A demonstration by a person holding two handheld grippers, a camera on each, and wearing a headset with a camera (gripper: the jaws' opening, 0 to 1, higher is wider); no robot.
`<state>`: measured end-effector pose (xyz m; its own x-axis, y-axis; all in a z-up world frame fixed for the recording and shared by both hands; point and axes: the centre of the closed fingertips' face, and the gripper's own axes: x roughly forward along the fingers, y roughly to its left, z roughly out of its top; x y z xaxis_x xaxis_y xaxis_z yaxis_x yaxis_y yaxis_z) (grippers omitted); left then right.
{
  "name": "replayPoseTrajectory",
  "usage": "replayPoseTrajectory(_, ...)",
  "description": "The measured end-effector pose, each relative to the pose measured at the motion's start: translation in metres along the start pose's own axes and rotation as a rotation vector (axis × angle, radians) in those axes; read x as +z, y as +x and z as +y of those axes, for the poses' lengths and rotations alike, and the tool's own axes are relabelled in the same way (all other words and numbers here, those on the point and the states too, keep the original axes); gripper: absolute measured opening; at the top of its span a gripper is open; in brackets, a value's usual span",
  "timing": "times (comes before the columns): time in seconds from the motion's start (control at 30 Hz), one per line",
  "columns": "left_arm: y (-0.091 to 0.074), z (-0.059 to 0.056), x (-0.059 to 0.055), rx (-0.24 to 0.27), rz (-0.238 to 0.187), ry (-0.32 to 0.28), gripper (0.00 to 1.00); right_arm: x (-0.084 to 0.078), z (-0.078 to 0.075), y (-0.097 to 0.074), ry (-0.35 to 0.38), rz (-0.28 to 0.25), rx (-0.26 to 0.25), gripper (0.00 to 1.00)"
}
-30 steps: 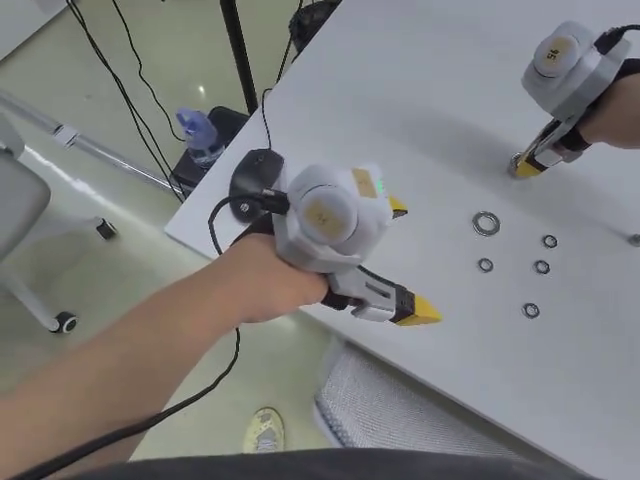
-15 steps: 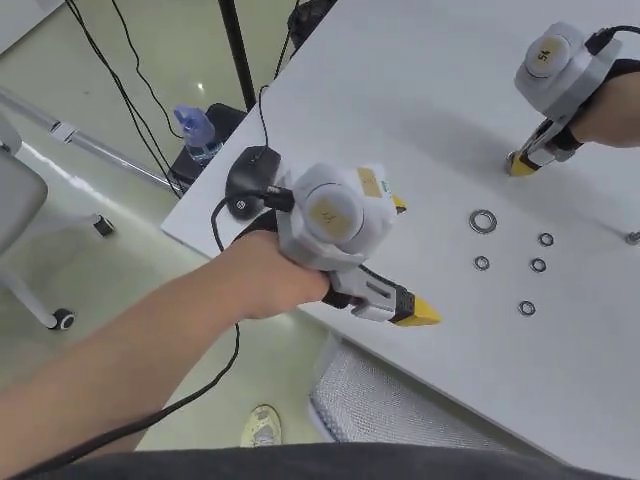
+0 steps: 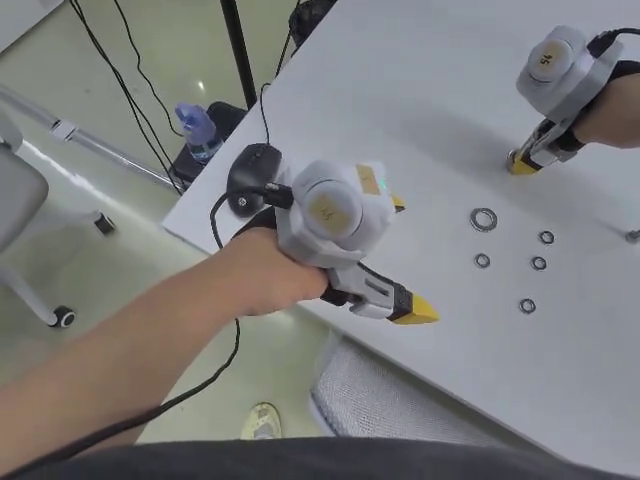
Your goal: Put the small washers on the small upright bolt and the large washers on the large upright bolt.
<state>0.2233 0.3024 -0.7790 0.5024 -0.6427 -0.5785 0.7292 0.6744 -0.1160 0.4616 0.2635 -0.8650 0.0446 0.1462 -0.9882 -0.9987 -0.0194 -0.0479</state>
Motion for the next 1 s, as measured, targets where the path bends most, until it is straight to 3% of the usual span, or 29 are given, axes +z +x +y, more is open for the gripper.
replayPoseTrajectory(0.27,0.000,-0.002,0.003,-0.003,-0.016,-0.005,0.78,-0.001,-0.001,-0.008,0.005,-0.014,0.006,0.31)
replayPoseTrajectory(0.77,-0.003,-0.004,0.009,0.001,-0.029,0.001,0.78,-0.010,0.000,-0.024,-0.015,-0.013,-0.020,0.31)
replayPoseTrajectory(0.83,-0.004,-0.004,0.010,0.008,-0.026,0.001,0.78,-0.010,-0.001,-0.034,-0.012,-0.029,-0.032,0.32)
replayPoseTrajectory(1.0,-0.005,-0.003,0.012,0.020,-0.021,0.008,0.81,-0.011,-0.003,-0.038,-0.001,-0.044,-0.038,0.33)
